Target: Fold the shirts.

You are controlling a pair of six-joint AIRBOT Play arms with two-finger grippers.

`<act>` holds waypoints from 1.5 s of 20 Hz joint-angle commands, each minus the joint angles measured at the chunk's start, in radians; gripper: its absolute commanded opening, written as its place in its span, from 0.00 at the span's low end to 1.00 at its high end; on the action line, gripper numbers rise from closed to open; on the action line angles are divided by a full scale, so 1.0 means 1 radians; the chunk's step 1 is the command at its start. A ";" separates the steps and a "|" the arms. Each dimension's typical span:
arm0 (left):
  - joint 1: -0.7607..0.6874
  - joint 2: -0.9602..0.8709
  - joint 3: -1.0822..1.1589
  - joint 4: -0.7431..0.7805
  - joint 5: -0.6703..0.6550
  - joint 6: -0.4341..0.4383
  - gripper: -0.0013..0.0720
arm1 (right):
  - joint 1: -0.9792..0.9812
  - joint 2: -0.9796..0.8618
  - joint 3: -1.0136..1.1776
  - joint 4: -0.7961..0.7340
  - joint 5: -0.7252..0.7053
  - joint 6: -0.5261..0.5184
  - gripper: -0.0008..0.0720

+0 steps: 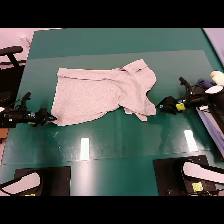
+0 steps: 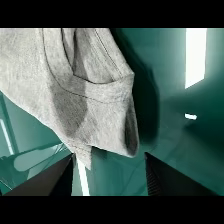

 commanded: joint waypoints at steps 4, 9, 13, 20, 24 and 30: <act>0.000 0.001 0.003 -0.003 -0.027 0.006 0.04 | 0.138 -0.048 -0.031 0.075 -0.161 -0.043 0.60; 0.004 0.103 0.063 -0.024 -0.116 0.005 0.04 | 0.187 -0.007 0.031 0.154 -0.165 -0.036 0.03; 0.018 0.348 0.270 -0.140 -0.243 -0.067 0.04 | 0.141 0.293 0.177 0.150 -0.098 0.032 0.03; 0.018 0.676 0.962 0.142 -0.201 -0.198 0.04 | -0.114 0.798 0.565 0.135 -0.177 0.127 0.02; 0.018 0.620 1.164 0.172 -0.150 -0.198 0.04 | -0.230 0.677 0.802 0.162 -0.142 0.133 0.03; -0.003 0.426 0.884 0.007 -0.173 -0.140 0.04 | -0.086 0.307 0.767 0.166 0.013 0.079 0.03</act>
